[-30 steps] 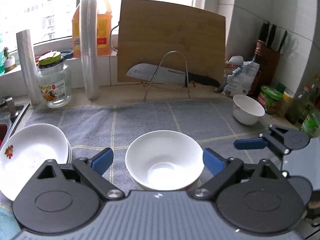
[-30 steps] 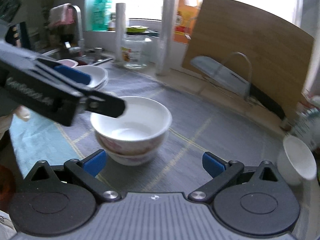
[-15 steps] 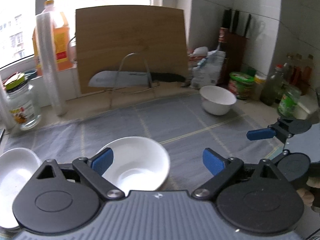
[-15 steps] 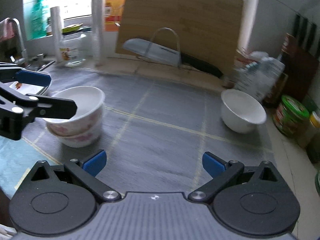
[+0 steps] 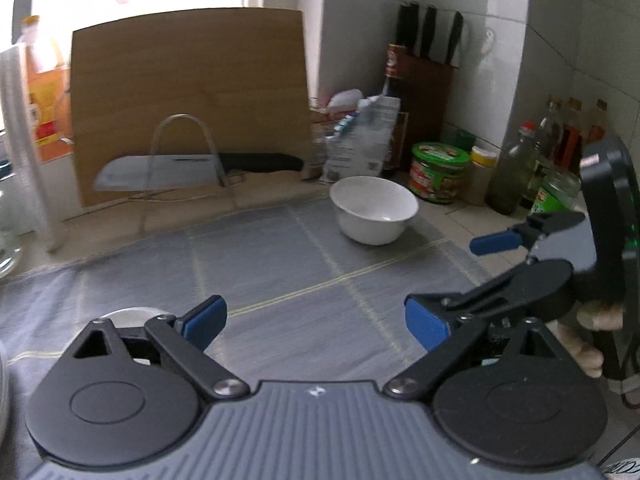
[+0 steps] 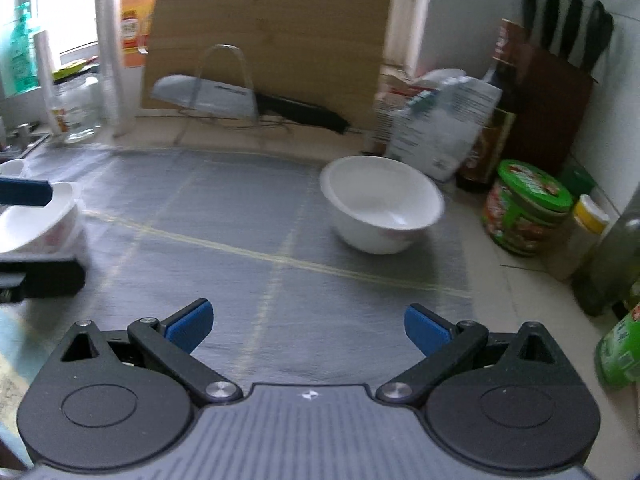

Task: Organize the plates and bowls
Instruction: 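Move both grippers toward the last white bowl by the soy sauce bottle, then grasp the rim of the last white bowl with the right gripper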

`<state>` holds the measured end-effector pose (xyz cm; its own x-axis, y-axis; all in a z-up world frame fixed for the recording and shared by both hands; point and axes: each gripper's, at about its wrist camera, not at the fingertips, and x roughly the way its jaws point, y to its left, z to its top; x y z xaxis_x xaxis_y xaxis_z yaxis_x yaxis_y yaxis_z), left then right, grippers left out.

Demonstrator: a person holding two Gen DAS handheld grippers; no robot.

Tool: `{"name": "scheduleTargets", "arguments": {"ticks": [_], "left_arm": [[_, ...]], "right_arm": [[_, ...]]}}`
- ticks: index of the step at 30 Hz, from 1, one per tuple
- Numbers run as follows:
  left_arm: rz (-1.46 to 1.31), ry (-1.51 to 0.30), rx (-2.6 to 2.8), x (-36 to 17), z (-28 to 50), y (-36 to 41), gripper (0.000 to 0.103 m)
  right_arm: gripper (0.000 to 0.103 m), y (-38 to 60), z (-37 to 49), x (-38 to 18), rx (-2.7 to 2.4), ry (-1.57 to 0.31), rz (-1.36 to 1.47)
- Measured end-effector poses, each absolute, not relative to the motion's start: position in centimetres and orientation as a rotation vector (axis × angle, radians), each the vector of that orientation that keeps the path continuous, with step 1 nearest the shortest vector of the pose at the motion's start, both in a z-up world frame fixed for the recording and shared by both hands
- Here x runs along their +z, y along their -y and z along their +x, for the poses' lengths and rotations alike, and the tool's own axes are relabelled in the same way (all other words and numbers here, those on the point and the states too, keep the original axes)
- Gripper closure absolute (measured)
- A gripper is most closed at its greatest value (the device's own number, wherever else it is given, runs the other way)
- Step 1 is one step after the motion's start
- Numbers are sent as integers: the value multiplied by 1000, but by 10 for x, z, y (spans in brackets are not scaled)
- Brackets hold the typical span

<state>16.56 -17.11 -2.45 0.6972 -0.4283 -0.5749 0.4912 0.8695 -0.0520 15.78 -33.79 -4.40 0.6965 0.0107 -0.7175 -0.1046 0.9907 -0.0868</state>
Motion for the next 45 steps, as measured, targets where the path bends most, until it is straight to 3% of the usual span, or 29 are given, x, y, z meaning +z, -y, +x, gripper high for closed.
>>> {"name": "scheduleTargets", "arguments": {"ticks": [23,30,33,45], "left_arm": [[183,-668,-499,-92,240,298,7],[188,-702,-497,-104,261,314,7],[191,-707,-483,-107,266,318,1],[174,-661,-476,-110,271,316,0]], "right_arm": [[0,438,224,-55,102,-796,-104],[0,443,239,-57,133,-797,-118],[0,445,244,-58,145,-798,-118],[0,443,269,-59,247,-792,-120]]}}
